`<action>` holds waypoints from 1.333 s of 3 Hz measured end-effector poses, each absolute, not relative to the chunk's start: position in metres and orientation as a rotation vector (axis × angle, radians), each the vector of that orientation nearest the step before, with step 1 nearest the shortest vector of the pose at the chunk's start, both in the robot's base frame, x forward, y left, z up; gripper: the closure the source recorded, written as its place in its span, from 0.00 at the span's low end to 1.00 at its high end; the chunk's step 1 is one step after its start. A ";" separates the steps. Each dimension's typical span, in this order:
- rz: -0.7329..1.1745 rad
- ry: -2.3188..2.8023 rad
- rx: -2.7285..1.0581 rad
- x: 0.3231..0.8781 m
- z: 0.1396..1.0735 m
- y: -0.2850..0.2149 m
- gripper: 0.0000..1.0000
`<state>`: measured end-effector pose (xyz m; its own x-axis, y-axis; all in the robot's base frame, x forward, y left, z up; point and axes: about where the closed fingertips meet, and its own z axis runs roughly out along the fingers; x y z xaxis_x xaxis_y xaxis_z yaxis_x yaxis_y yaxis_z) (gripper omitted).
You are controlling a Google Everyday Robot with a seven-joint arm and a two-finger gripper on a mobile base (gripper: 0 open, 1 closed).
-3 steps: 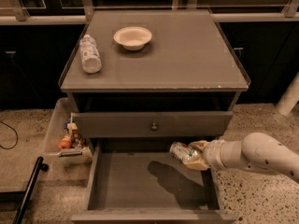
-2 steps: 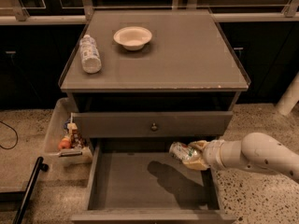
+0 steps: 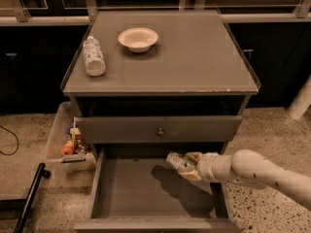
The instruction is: Place 7up can into middle drawer
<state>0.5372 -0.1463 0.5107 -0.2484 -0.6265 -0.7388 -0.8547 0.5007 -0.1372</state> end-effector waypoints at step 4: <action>0.502 1.859 -1.317 0.548 0.399 -0.115 1.00</action>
Offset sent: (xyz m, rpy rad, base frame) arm 0.0149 0.0375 -0.1076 0.0574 -0.0399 0.1300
